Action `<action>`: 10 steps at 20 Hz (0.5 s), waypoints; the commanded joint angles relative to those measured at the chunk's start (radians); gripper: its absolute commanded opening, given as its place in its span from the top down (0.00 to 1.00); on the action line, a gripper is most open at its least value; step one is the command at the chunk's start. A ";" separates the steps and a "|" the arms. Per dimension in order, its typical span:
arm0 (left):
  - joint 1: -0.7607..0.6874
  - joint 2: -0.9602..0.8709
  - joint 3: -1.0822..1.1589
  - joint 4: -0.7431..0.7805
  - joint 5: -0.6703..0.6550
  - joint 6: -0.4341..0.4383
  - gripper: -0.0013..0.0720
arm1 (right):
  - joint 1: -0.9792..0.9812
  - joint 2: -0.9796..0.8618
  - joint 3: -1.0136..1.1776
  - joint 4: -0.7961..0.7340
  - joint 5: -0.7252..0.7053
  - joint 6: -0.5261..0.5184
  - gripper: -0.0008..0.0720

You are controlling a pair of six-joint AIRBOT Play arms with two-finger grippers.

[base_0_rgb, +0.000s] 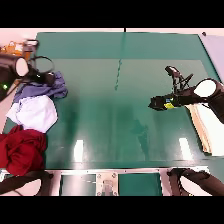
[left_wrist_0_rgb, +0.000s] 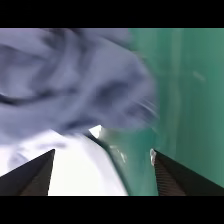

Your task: Fold the shirts.

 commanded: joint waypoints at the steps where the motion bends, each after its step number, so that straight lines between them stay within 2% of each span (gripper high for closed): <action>1: 0.200 -0.161 0.071 -0.010 0.241 0.053 0.07 | 0.001 -0.004 0.000 0.000 -0.034 0.001 0.96; 3: 0.255 -0.286 0.143 -0.042 0.323 0.094 0.07 | 0.001 -0.004 0.000 0.000 -0.043 0.001 0.96; 6: 0.268 -0.440 0.222 -0.049 0.369 0.168 0.07 | 0.001 -0.004 0.000 0.000 -0.043 0.001 0.96; 8: 0.267 -0.499 0.227 -0.061 0.385 0.179 0.08 | 0.001 -0.004 0.000 0.000 -0.043 0.001 0.96; 9: 0.267 -0.516 0.227 -0.075 0.380 0.179 0.18 | 0.001 -0.004 0.000 0.000 -0.043 0.001 0.96; 10: 0.267 -0.523 0.227 -0.079 0.360 0.178 0.63 | 0.001 -0.004 0.000 0.000 -0.043 0.001 0.96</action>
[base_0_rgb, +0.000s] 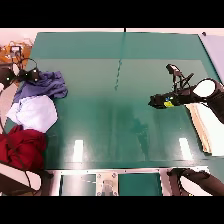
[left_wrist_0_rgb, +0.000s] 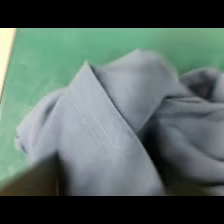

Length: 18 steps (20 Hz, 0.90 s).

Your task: Fold the shirts.

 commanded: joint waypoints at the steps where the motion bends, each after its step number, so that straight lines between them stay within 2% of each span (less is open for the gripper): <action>1: 0.013 -0.074 0.030 -0.026 -0.016 0.035 0.94 | 0.001 0.000 0.000 0.000 -0.003 0.001 0.96; 3: 0.013 -0.073 0.096 -0.091 -0.130 0.061 0.96 | 0.000 0.000 0.000 0.000 -0.003 0.001 0.96; 6: 0.000 -0.057 0.287 -0.282 -0.348 0.128 0.96 | -0.002 0.000 0.005 -0.002 -0.002 0.001 0.96; 8: -0.051 -0.015 0.422 -0.353 -0.441 0.135 0.96 | -0.018 0.000 0.019 -0.003 0.003 0.001 0.96; 11: -0.183 0.089 0.571 -0.428 -0.526 0.130 0.96 | -0.073 0.000 0.053 -0.004 0.040 0.000 0.96; 14: -0.356 0.212 0.579 -0.498 -0.537 0.083 0.96 | -0.152 0.001 0.097 -0.003 0.070 0.000 0.96; 18: -0.589 0.246 0.558 -0.565 -0.583 0.033 0.96 | -0.249 0.002 0.152 -0.003 0.113 0.000 0.97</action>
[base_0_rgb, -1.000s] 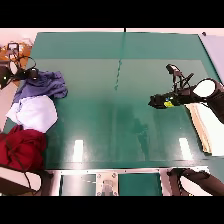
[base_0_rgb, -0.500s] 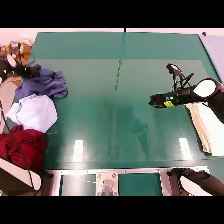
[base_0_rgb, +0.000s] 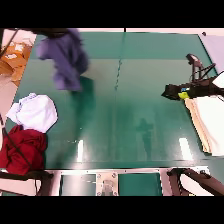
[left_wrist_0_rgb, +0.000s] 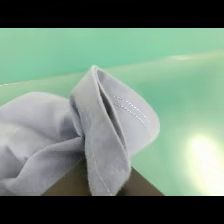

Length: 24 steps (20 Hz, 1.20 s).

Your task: Fold the shirts.

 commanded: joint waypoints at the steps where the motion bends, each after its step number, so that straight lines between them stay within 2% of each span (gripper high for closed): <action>1: -0.209 0.034 -0.038 -0.062 -0.032 -0.049 0.96 | -0.077 0.002 0.038 0.001 0.038 0.000 0.97; 6: -0.364 -0.030 -0.269 -0.067 -0.002 -0.060 0.96 | -0.098 0.001 0.036 0.001 0.042 0.000 0.96; 7: -0.366 -0.049 -0.305 -0.072 -0.001 -0.070 0.95 | -0.098 0.001 0.036 0.005 0.042 0.000 0.90; 8: -0.362 -0.065 -0.327 -0.079 -0.002 -0.077 0.79 | -0.098 0.001 0.036 0.009 0.042 0.000 0.70; 9: -0.356 -0.076 -0.337 -0.053 -0.009 -0.077 0.24 | -0.098 0.001 0.036 0.008 0.043 0.000 0.50; 10: -0.344 -0.078 -0.334 -0.021 -0.025 -0.079 0.03 | -0.098 0.001 0.036 0.008 0.049 0.000 0.41; 12: -0.275 -0.073 -0.301 0.019 -0.107 -0.077 0.02 | -0.103 0.001 0.033 -0.008 0.068 0.001 0.40; 15: -0.137 -0.073 -0.273 0.021 -0.307 -0.077 0.02 | -0.139 0.001 -0.054 -0.008 0.080 0.044 0.40; 17: -0.070 -0.073 -0.321 0.021 -0.362 -0.076 0.02 | -0.171 -0.004 -0.161 -0.007 0.069 0.053 0.40; 19: -0.030 -0.074 -0.412 0.018 -0.291 -0.068 0.02 | -0.182 -0.012 -0.276 0.004 0.000 0.053 0.40; 22: -0.021 -0.100 -0.542 -0.048 -0.031 -0.011 0.02 | -0.180 -0.056 -0.392 0.113 -0.138 0.024 0.40; 24: -0.022 -0.148 -0.578 -0.151 0.114 0.040 0.02 | -0.178 -0.113 -0.403 0.196 -0.166 -0.025 0.40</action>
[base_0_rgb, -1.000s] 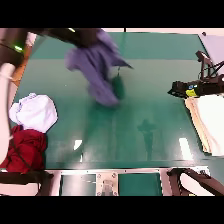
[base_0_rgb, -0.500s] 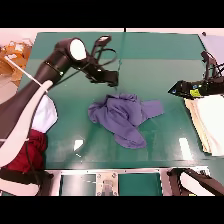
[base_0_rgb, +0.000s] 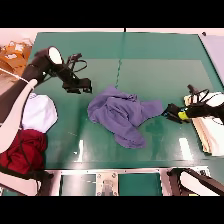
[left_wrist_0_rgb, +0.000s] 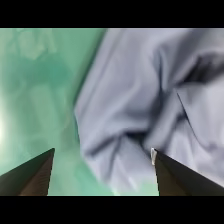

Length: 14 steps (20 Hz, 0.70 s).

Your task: Fold the shirts.

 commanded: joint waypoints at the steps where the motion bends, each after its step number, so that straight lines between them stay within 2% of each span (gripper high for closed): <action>1: 0.017 -0.068 -0.076 -0.156 0.250 0.087 0.02 | 0.003 -0.081 -0.064 0.142 -0.097 -0.055 0.40; 6: 0.017 -0.208 -0.076 -0.456 0.350 0.268 0.02 | 0.071 -0.204 -0.060 0.297 -0.202 -0.165 0.40; 9: 0.000 -0.243 -0.076 -0.527 0.420 0.300 0.02 | 0.079 -0.249 -0.043 0.414 -0.238 -0.239 0.40; 11: -0.022 -0.259 -0.076 -0.544 0.431 0.323 0.02 | 0.080 -0.270 -0.013 0.443 -0.239 -0.264 0.50; 12: -0.032 -0.269 -0.076 -0.567 0.423 0.336 0.07 | 0.081 -0.274 0.001 0.444 -0.238 -0.264 0.51; 13: -0.041 -0.275 -0.076 -0.592 0.406 0.357 0.38 | 0.081 -0.274 0.016 0.444 -0.237 -0.264 0.55; 14: -0.044 -0.277 -0.076 -0.621 0.372 0.399 0.64 | 0.081 -0.274 0.034 0.443 -0.227 -0.264 0.65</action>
